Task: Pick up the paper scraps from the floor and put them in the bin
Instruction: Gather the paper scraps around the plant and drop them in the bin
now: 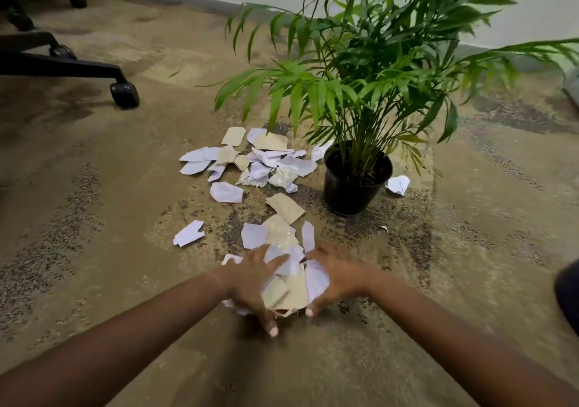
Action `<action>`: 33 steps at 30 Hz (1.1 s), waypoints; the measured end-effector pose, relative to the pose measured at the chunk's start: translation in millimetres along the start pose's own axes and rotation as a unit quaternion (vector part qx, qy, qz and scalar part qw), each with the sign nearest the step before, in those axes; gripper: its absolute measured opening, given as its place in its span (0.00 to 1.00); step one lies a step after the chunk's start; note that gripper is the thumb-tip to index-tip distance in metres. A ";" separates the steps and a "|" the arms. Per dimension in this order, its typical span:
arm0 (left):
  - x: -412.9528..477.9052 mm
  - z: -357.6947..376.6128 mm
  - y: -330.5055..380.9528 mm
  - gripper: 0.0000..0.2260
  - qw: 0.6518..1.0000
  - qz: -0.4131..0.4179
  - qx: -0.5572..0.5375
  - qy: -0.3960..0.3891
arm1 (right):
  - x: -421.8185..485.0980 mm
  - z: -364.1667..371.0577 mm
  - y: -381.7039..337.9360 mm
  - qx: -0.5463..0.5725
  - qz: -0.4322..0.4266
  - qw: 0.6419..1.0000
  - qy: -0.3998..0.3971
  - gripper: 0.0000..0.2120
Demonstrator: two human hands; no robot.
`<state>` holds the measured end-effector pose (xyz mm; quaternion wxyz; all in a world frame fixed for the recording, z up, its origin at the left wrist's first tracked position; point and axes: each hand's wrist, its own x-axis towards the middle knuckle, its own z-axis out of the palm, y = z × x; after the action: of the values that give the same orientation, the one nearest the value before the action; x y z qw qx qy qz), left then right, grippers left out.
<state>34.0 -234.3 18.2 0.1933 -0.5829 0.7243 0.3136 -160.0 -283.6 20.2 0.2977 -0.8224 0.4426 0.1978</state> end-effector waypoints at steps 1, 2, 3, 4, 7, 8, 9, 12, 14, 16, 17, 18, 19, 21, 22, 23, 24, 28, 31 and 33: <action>-1.4 4.5 4.1 0.57 1.000 -0.004 0.013 0.003 | -2.2 4.2 -2.9 -0.024 -0.003 1.000 0.018 0.51; -2.6 8.0 8.0 0.56 1.000 -0.008 0.026 0.013 | -2.9 8.2 -6.0 -0.048 -0.007 0.998 0.039 0.51; -3.5 10.4 11.4 0.54 0.999 -0.011 0.039 0.028 | -3.1 11.8 -9.3 -0.061 -0.011 0.996 0.058 0.50; -4.5 11.6 13.7 0.52 0.998 -0.013 0.049 0.044 | -1.3 15.4 -11.9 -0.059 -0.016 0.995 0.074 0.48; -8.0 14.2 14.8 0.44 0.994 -0.004 0.075 0.085 | 4.1 24.5 -18.5 -0.008 -0.029 0.992 0.125 0.36; -9.4 15.3 14.4 0.40 0.992 0.002 0.085 0.097 | 5.6 26.9 -20.2 0.005 -0.030 0.989 0.144 0.31; -10.7 16.8 14.2 0.37 0.989 0.009 0.097 0.108 | 6.8 28.5 -21.5 0.013 -0.031 0.986 0.161 0.27; -14.2 18.9 14.9 0.29 0.984 0.014 0.128 0.123 | 8.3 30.2 -21.8 0.064 -0.022 0.979 0.190 0.21; -15.9 17.5 15.9 0.27 0.985 0.011 0.122 0.124 | 7.4 28.8 -20.2 0.103 -0.013 0.974 0.199 0.19; -16.8 13.8 18.3 0.24 0.985 0.008 0.115 0.132 | 3.9 26.5 -19.0 0.138 -0.002 0.968 0.209 0.15; -17.1 11.3 20.1 0.22 0.984 0.004 0.110 0.140 | 0.8 25.1 -18.6 0.156 0.001 0.964 0.216 0.14; -17.5 8.1 22.6 0.21 0.984 -0.001 0.101 0.147 | -2.2 23.1 -18.1 0.173 0.005 0.959 0.225 0.12; -17.8 4.7 25.1 0.20 0.985 -0.006 0.086 0.152 | -6.0 20.5 -17.1 0.188 0.009 0.954 0.235 0.11; -18.6 -3.0 31.4 0.20 0.986 -0.015 0.043 0.161 | -14.3 12.5 -14.4 0.215 0.023 0.944 0.248 0.10; -19.0 -6.9 35.2 0.20 0.985 -0.016 0.018 0.168 | -18.8 7.3 -12.6 0.228 0.029 0.939 0.255 0.09; -19.8 -10.9 40.0 0.19 0.984 -0.014 -0.005 0.178 | -23.4 1.8 -10.0 0.240 0.034 0.934 0.263 0.09; -20.5 -14.9 45.7 0.18 0.982 -0.010 -0.026 0.188 | -28.4 -4.1 -7.4 0.248 0.044 0.929 0.271 0.10; -24.6 -33.0 77.4 0.12 0.967 0.017 -0.108 0.230 | -55.8 -30.3 6.8 0.270 0.076 0.912 0.301 0.15; -26.2 -50.6 106.7 0.08 0.948 0.042 -0.167 0.267 | -82.7 -56.5 20.9 0.266 0.069 0.899 0.342 0.10; -25.9 -63.9 127.3 0.15 0.931 0.057 -0.207 0.295 | -101.5 -75.3 31.5 0.268 0.073 0.884 0.375 0.11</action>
<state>-77.1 -243.2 110.6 -0.1725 -0.6339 0.6998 0.2806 -235.8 -285.2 126.2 0.3030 -0.6896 0.6160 -0.2305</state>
